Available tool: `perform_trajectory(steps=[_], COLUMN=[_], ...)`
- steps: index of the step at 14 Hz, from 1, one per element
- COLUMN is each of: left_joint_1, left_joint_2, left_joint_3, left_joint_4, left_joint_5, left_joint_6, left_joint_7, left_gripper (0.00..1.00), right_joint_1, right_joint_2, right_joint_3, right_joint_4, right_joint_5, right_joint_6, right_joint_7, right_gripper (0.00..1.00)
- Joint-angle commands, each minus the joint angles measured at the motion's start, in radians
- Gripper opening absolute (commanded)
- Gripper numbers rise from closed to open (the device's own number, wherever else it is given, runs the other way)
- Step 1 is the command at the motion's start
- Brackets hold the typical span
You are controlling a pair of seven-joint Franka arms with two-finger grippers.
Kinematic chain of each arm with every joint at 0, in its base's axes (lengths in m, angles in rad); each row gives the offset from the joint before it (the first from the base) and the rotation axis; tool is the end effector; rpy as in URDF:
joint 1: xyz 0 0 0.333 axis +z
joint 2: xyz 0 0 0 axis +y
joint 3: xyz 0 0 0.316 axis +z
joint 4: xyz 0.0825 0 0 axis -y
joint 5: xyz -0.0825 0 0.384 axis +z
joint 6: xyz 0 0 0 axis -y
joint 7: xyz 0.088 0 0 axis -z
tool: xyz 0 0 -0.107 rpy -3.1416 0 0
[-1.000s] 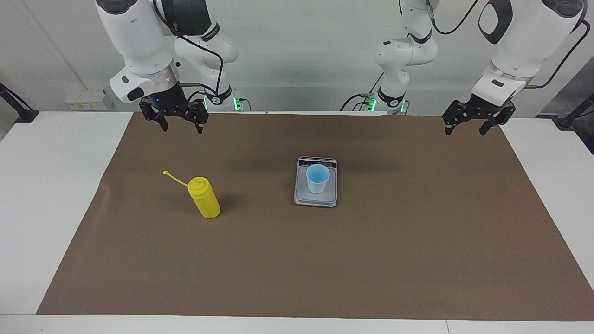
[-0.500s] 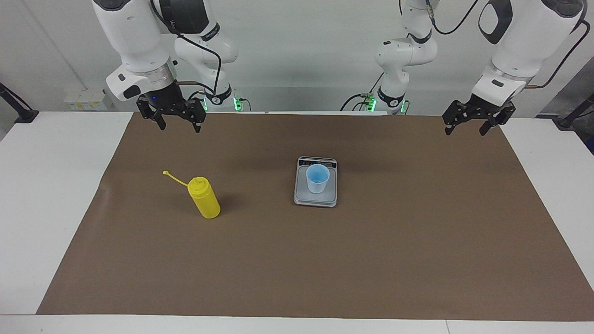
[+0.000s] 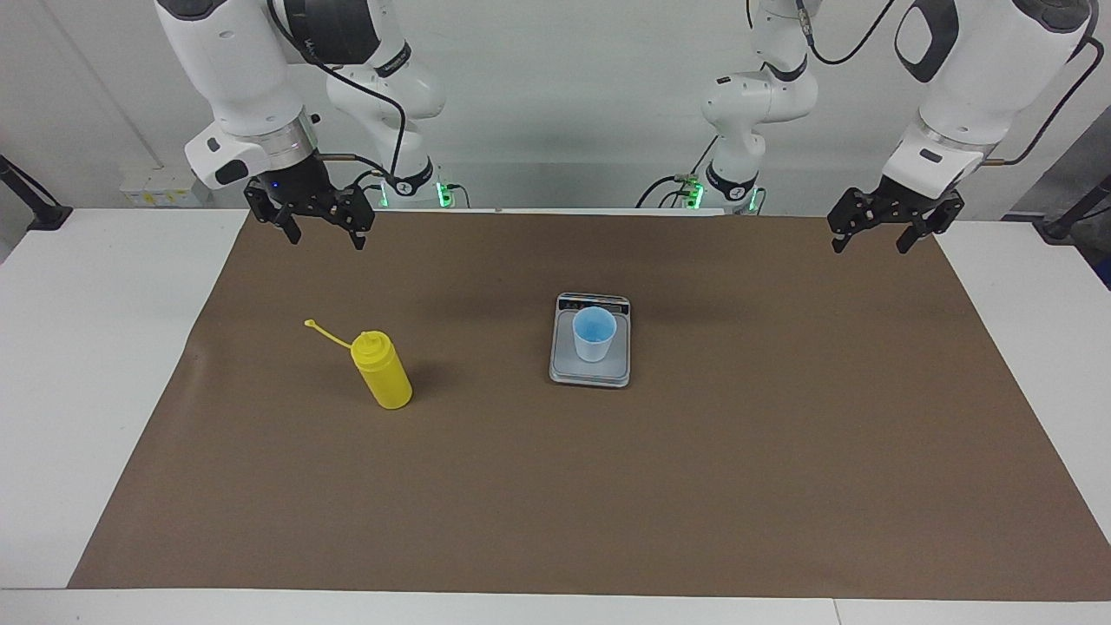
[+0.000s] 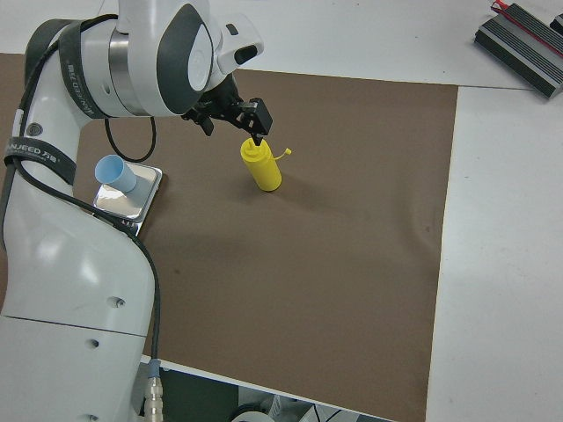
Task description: Pour seasoning into cup on scale with both arms
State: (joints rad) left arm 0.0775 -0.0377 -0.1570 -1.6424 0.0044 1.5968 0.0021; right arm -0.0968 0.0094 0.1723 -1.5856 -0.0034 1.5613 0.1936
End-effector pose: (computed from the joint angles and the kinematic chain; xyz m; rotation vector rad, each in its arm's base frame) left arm 0.5426 -0.0444 0.6134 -3.1284 0.1277 0.0125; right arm 0.5541 0.0411 0.6116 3.1294 -0.1849 -0.0518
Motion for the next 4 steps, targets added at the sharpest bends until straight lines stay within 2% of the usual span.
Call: perform_trajectory(steps=[1, 4], left_joint_1=[0.001, 0.001], left_joint_2=[-0.028, -0.028], left_joint_3=[0.004, 0.004], left_joint_4=[-0.033, -0.033], left_joint_5=[0.003, 0.003], left_joint_6=[0.017, 0.017], left_joint_7=[-0.001, -0.001], left_gripper=[1.0, 1.0], right_joint_1=[-0.004, 0.002], right_joint_2=[-0.023, -0.025], right_joint_3=[0.0, 0.0], right_joint_4=[-0.031, -0.031], right_joint_5=[0.023, 0.022], right_joint_6=[0.022, 0.022], right_joint_7=[0.001, 0.0], right_gripper=[1.0, 1.0])
